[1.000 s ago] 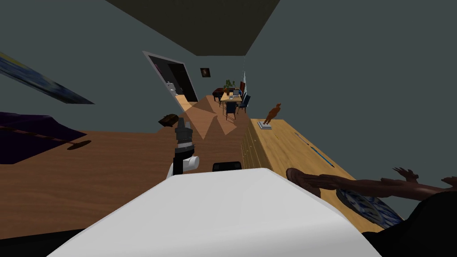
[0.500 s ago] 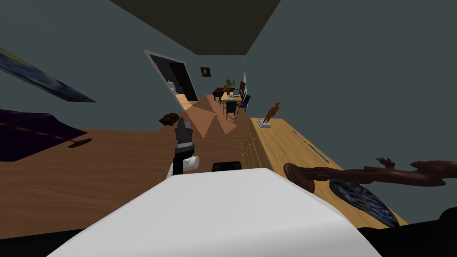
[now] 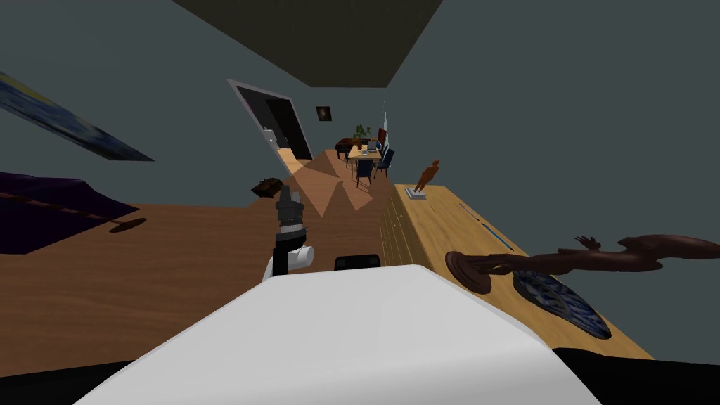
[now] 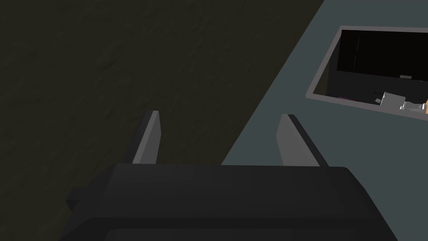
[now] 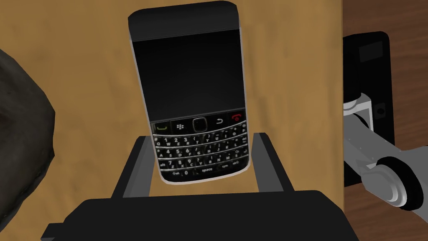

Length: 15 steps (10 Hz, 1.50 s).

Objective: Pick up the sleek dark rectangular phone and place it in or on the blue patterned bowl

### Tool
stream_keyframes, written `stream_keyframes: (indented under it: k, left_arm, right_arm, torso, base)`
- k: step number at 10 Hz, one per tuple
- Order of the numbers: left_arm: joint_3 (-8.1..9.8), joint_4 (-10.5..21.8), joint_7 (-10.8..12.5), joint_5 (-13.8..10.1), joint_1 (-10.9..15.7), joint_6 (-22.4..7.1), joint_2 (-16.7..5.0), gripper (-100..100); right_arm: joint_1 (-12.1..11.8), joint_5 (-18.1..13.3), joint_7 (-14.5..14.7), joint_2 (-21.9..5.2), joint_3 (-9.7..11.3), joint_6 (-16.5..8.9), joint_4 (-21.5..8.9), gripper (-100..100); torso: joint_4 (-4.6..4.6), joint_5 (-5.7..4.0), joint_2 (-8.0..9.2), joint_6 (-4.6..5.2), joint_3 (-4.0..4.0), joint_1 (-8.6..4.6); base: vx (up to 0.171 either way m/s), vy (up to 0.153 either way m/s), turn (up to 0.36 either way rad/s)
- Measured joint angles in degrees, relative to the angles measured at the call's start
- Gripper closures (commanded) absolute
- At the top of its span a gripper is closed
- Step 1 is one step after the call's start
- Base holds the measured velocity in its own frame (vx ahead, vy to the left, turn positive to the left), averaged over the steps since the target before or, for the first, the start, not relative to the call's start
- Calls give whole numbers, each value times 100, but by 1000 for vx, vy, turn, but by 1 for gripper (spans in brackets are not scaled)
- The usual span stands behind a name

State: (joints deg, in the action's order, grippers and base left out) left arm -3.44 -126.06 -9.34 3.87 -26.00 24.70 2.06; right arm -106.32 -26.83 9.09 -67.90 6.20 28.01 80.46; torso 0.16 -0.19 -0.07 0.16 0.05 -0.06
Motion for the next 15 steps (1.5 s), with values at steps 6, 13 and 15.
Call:
stream_keyframes:
  k: [6, 13, 15]
  left_arm:
    - [0, 0, 0, 0, 0, 0, 0, 0]
    - [0, 0, 0, 0, 0, 0, -1, 0]
    - [1, 0, 0, 0, 0, 0, -1, 0]
  right_arm:
    - [774, 170, -250, -791, 435, 597, -582, 100]
    - [1993, 364, -665, -1791, 1037, 1374, -1469, 100]
    - [2037, 558, -662, -2094, 967, 1527, -1552, 100]
  torso:
    - [8, -36, -9, -35, 0, -92]
    - [8, -68, -28, -86, -9, -207]
    - [6, -70, -40, -91, -16, -215]
  base:
    - [-34, 17, -4]
    - [-29, -2, 8]
    - [-13, -13, 11]
